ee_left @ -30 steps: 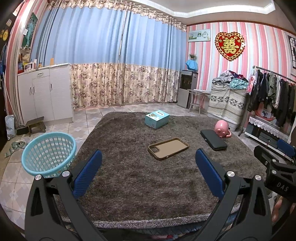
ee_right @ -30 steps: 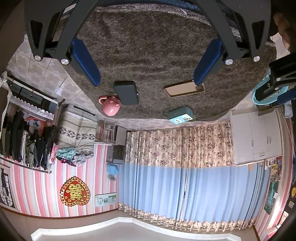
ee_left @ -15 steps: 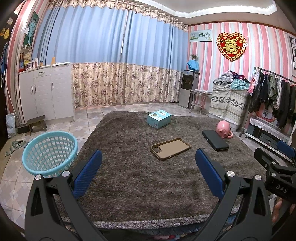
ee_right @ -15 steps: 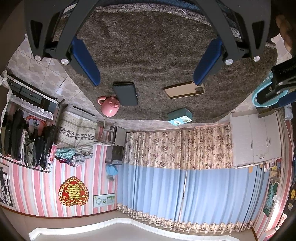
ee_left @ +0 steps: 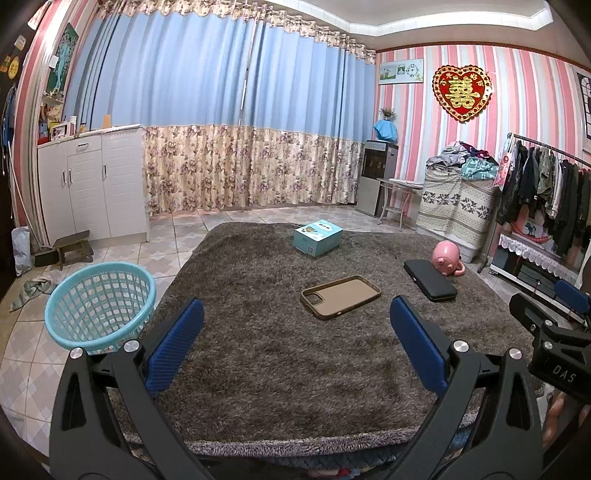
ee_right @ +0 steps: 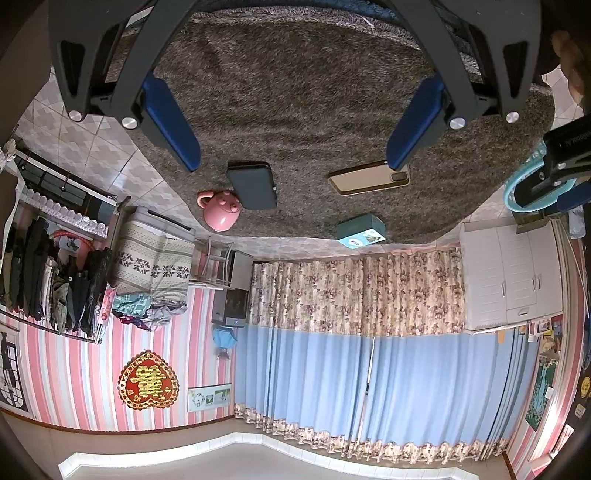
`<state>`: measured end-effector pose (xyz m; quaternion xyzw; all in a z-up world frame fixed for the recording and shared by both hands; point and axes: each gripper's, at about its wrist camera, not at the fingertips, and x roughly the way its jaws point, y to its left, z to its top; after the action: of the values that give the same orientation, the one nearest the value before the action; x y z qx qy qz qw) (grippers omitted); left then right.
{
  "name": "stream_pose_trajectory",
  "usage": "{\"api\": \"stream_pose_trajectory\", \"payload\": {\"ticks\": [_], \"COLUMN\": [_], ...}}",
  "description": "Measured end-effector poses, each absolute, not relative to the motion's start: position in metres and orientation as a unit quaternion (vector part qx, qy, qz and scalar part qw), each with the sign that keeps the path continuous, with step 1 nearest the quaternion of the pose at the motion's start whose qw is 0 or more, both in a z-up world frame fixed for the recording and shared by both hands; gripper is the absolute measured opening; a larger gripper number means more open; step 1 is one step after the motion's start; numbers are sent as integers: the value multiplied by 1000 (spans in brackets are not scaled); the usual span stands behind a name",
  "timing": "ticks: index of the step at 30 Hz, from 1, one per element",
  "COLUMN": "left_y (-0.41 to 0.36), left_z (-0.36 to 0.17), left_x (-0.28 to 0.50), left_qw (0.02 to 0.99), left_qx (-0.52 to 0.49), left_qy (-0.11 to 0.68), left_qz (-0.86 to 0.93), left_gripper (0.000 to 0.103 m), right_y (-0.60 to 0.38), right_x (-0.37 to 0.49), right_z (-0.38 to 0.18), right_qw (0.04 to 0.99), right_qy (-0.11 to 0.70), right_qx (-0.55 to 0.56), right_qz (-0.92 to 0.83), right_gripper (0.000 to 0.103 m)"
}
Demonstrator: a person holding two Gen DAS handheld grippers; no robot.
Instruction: Collect trash
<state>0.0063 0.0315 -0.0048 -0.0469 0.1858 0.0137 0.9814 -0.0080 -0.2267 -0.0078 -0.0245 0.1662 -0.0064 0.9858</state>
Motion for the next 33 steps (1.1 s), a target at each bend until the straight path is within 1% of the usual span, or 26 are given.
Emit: {"api": "stream_pose_trajectory", "payload": {"ticks": [33], "left_y": [37], "left_z": [-6], "left_x": [10], "left_qw": [982], "left_qx": [-47], "left_qy": [182], "left_qz": [20], "left_gripper": [98], "right_y": [-228], "right_x": [-9], "right_z": [-9], "right_qw": [986], "right_qy": [165], "right_qx": [-26], "right_qz": [-5], "right_gripper": [98]}}
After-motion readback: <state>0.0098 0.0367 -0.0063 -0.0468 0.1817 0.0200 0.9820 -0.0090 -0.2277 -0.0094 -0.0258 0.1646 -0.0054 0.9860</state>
